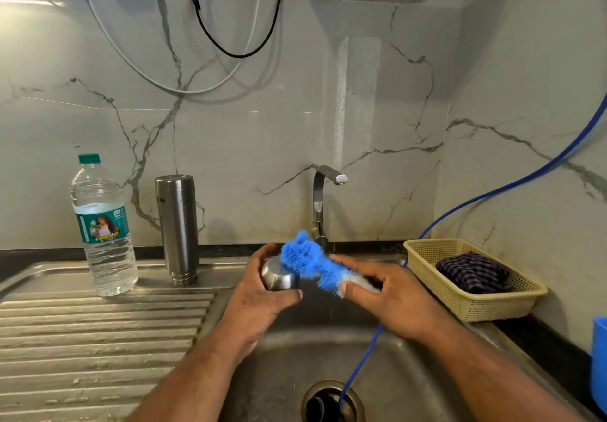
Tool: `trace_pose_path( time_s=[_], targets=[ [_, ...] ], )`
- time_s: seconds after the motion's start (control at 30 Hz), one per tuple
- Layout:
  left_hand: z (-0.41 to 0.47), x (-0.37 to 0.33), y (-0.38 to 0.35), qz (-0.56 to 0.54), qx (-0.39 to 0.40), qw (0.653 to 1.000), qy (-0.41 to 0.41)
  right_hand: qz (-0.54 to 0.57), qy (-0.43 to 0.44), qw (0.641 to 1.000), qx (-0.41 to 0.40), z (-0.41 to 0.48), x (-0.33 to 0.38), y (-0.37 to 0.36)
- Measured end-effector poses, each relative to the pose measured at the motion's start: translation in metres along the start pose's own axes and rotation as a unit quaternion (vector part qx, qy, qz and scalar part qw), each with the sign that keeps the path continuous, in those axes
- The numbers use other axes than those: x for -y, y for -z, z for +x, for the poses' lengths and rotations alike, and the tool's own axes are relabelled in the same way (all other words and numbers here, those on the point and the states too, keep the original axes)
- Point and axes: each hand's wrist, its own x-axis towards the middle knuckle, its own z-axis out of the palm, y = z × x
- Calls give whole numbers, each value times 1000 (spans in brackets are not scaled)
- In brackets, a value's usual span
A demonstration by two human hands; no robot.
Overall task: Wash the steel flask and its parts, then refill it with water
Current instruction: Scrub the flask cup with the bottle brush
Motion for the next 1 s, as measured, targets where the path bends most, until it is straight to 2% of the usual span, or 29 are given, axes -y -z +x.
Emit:
trace_pose_path(
  time_s=[0.1,0.23,0.4,0.53,0.7,0.83,0.93,1.0],
  targets=[
    [-1,-1,-5,18,9,1000,-11,14,4,1000,-10,-1,2,-6],
    [-7,-3,-4,20,22,999,-14,-4,31,998,54,-3,8,-4],
    [-3,-2,-5,41,-4,999,-10,-17,-5,1000,-17,1,-7,-1],
    [-2,0,-5,47,5,999,-14,4,24,1000,18,-2,1,-5],
    [-2,2,-4,53,-9,998,-17,-14,0,1000,-21,2,-5,-4],
    [-2,4,-5,77,21,997,-18,-7,18,999,33,-1,2,-3],
    [-2,4,-5,90,13,996,-14,-15,4,1000,-14,1,0,-4],
    [-2,5,-5,107,21,994,-13,-9,10,1000,6,-1,0,-4]
  ],
)
